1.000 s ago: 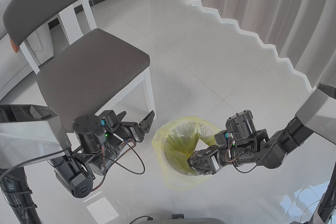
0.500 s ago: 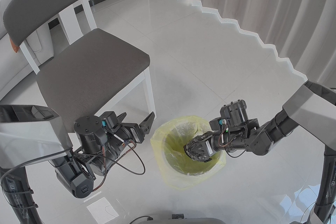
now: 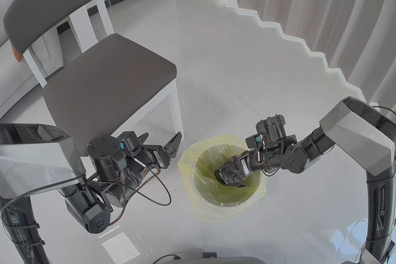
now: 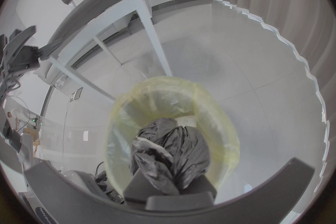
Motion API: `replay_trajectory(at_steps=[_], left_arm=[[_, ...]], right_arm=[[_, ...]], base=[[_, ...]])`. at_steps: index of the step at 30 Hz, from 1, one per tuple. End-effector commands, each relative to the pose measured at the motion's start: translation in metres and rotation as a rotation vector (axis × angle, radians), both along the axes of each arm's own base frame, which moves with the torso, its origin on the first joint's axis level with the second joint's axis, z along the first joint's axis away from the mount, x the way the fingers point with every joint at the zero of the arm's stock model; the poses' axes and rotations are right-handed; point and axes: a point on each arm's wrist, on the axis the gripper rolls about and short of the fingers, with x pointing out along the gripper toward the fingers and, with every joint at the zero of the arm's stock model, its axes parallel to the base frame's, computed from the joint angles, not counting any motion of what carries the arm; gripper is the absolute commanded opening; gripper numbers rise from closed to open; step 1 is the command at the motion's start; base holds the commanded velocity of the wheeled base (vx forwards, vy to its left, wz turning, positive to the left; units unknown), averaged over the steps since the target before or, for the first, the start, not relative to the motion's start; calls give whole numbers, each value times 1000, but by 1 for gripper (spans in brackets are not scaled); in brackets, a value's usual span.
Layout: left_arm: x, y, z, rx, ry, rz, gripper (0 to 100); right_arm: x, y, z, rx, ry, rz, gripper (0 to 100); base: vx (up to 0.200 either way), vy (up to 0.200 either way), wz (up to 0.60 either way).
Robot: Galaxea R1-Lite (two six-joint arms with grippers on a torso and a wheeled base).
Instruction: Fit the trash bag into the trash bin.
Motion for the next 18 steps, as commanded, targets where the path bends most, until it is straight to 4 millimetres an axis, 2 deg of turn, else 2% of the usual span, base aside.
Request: replay_trajectory(at_steps=[1, 6, 10, 18], left_arm=[[0, 0, 1, -9, -10, 4, 100], [-4, 3, 0, -4, 3, 6, 100], [-4, 4, -2, -2, 9, 11, 100], [-9, 5, 1, -1, 8, 9, 100]], right_arm=[[-27, 6, -15, -41, 72, 48, 0], [-34, 8, -21, -37, 69, 56, 0], [-25, 12, -22, -24, 45, 54, 0], [-4, 18, -47, -27, 53, 48, 0]], base=[[0, 0, 0], [0, 0, 0], [0, 0, 0], [0, 0, 0]])
